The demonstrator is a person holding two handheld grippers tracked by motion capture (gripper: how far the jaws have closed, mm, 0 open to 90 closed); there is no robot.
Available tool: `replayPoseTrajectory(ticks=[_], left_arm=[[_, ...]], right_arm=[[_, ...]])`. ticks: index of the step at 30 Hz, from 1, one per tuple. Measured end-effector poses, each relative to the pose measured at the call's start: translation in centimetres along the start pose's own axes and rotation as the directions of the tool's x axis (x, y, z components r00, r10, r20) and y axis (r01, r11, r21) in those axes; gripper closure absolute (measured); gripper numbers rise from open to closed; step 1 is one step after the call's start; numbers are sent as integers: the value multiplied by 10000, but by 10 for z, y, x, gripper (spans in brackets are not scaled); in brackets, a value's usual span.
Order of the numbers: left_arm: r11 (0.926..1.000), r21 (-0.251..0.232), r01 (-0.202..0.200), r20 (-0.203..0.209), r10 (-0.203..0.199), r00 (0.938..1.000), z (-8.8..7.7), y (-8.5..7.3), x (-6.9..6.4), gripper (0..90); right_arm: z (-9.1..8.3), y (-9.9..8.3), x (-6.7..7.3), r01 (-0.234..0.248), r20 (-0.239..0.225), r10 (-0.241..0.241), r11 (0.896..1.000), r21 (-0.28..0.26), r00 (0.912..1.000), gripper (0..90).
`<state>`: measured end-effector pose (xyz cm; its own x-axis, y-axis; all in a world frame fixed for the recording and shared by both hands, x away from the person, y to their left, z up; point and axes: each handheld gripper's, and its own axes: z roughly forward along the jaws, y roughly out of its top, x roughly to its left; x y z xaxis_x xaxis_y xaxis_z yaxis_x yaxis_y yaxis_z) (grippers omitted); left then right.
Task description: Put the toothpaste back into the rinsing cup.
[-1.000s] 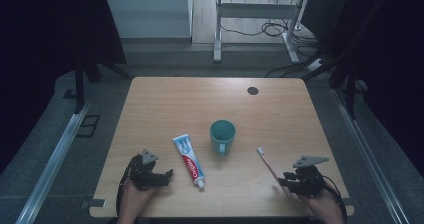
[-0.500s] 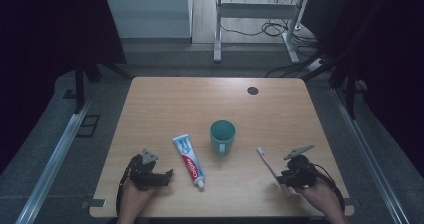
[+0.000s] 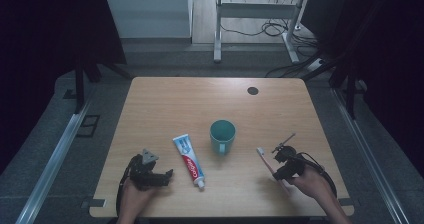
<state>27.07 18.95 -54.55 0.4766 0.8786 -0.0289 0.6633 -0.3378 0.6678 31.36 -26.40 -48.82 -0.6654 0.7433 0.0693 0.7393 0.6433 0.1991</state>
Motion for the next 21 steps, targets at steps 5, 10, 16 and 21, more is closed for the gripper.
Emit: replayPoseTrajectory(ticks=[5, 10, 16, 21], left_arm=[[10000, -3, 0, -3, 0, 10000, 0, 0, 0, 28], [10000, -2, -1, -1, 1, 10000, 0, 0, 0, 28], [10000, -1, -1, -2, 1, 10000, 0, 0, 0, 28], [10000, -1, -4, -2, 4, 10000, 0, 0, 0, 28]], right_arm=[[4, 9, 0, 4, 105, -8, 9993, 372, 9999, 706], [7, 16, 1, 114, 235, -129, 9980, 620, 9996, 722], [12, 23, 2, 123, 387, -158, 9960, 887, 9991, 741], [16, 26, 1, 96, 537, -157, 9938, 1107, 9984, 820]])
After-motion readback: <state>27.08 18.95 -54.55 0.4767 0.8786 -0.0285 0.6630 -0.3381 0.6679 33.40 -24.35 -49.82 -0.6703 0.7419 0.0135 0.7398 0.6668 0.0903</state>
